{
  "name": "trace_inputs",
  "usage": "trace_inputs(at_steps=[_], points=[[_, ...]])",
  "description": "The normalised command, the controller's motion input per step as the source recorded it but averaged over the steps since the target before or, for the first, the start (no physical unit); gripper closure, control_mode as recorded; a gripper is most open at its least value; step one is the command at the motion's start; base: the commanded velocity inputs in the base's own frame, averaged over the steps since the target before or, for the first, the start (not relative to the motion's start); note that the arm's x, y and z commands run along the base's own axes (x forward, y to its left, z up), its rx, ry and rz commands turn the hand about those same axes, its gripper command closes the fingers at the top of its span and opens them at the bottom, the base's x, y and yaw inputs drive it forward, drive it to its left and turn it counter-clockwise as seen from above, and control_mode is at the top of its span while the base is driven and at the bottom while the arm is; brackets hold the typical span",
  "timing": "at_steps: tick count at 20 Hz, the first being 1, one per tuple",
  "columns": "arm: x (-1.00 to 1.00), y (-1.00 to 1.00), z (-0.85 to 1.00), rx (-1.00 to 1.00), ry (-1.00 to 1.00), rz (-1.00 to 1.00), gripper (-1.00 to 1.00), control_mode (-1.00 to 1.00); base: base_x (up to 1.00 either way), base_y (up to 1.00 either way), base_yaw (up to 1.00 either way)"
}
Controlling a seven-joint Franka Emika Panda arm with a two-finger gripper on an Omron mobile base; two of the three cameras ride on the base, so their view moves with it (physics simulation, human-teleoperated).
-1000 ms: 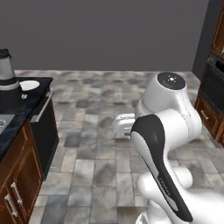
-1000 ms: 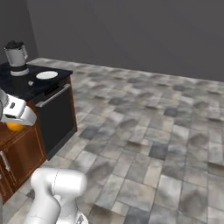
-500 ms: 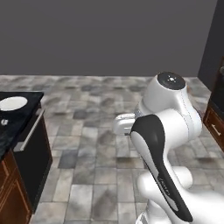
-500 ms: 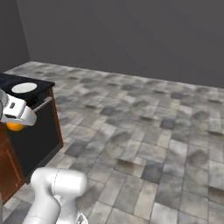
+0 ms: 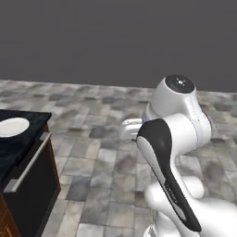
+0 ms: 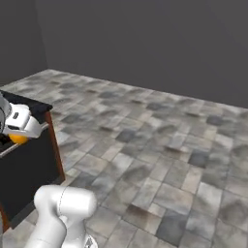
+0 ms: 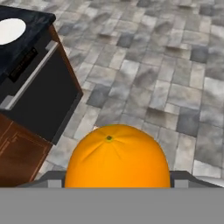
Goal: Pick the mango and orange from the fridge and place them on the plate next to the blender to make a fruit smoothie.
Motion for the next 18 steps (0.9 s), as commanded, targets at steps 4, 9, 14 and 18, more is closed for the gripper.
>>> trace_inputs(at_steps=[4, 9, 14, 18], points=[[0.0, 0.0, 0.0, 0.0, 0.0, 0.0, 1.0, 1.0, 1.0, 0.0, 0.6], [0.0, 0.0, 0.0, 0.0, 0.0, 0.0, 1.0, 1.0, 0.97, 0.0, 0.74], [0.0, 0.0, 0.0, 0.0, 0.0, 0.0, 1.0, 1.0, 0.89, -0.05, 0.75], [0.0, 0.0, 0.0, 0.0, 0.0, 0.0, 1.0, 1.0, 0.81, -0.15, 0.73]])
